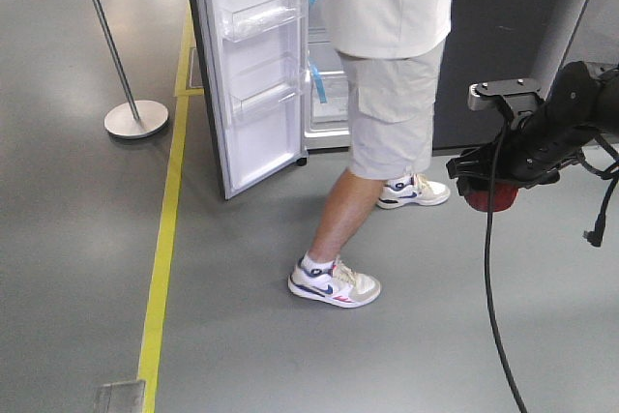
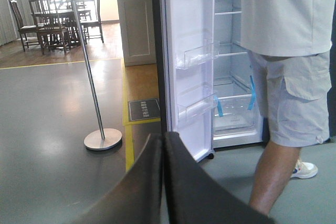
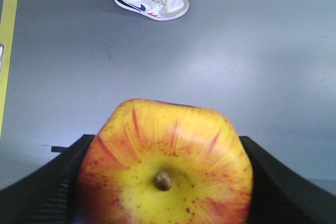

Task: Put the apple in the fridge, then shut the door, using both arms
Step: 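Drive up to the refrigerator door, apple held in right gripper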

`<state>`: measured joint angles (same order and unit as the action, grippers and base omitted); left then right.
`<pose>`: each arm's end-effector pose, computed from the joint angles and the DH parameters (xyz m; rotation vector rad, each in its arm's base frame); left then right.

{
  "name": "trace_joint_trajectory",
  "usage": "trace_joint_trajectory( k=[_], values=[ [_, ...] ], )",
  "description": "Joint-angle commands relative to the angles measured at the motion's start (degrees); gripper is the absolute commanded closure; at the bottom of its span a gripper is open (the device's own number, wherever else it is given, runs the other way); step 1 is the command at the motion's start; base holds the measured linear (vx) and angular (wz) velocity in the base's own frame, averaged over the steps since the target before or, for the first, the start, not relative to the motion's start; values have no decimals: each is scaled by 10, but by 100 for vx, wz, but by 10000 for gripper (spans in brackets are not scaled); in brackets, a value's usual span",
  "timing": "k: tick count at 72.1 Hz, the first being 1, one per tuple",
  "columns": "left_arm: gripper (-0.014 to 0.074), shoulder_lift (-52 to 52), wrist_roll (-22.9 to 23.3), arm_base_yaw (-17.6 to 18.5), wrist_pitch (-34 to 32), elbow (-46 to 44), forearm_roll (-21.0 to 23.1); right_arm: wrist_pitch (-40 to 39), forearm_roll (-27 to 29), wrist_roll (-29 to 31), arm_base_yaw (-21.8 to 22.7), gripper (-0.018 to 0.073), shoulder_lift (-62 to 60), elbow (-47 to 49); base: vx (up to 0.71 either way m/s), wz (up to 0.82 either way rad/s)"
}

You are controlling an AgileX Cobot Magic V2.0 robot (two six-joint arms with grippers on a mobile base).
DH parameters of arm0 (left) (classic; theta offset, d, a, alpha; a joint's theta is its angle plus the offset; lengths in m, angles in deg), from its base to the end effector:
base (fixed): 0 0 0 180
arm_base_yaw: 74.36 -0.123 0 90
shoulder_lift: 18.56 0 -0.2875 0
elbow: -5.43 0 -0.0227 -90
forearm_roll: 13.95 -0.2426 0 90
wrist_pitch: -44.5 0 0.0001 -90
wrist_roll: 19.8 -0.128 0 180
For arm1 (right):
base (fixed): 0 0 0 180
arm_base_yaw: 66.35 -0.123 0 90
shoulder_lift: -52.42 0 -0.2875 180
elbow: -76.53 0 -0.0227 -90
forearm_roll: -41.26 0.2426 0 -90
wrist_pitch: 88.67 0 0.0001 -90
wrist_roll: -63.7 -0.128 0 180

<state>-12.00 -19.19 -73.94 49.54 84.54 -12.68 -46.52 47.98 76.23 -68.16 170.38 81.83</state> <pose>0.0826 -0.0009 0.1951 -0.0186 1.5832 -0.0329 0.4215 0.0234 0.1891 -0.2433 2.6834 0.0755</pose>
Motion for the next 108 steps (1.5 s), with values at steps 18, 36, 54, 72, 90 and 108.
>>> trace_joint_trajectory(
  k=[18, 36, 54, 72, 90, 108],
  values=[
    [603, -4, 1, 3, -47, -1, 4, -22, 1, 5, 0, 385, -30, 15, 25, -1],
    [603, -4, 1, 3, -47, -1, 4, -21, 1, 5, 0, 385, -30, 15, 22, 1],
    [603, -4, 1, 3, -47, -1, 4, -21, 1, 5, 0, 385, -30, 15, 20, 4],
    [603, -4, 1, 3, -47, -1, 4, -21, 1, 5, 0, 385, -30, 15, 18, 5],
    [603, -4, 1, 3, -47, -1, 4, -21, 1, 5, 0, 385, -30, 15, 16, 3],
    [603, -4, 1, 3, -47, -1, 4, -21, 1, 5, 0, 385, -30, 15, 16, 4]
  ],
)
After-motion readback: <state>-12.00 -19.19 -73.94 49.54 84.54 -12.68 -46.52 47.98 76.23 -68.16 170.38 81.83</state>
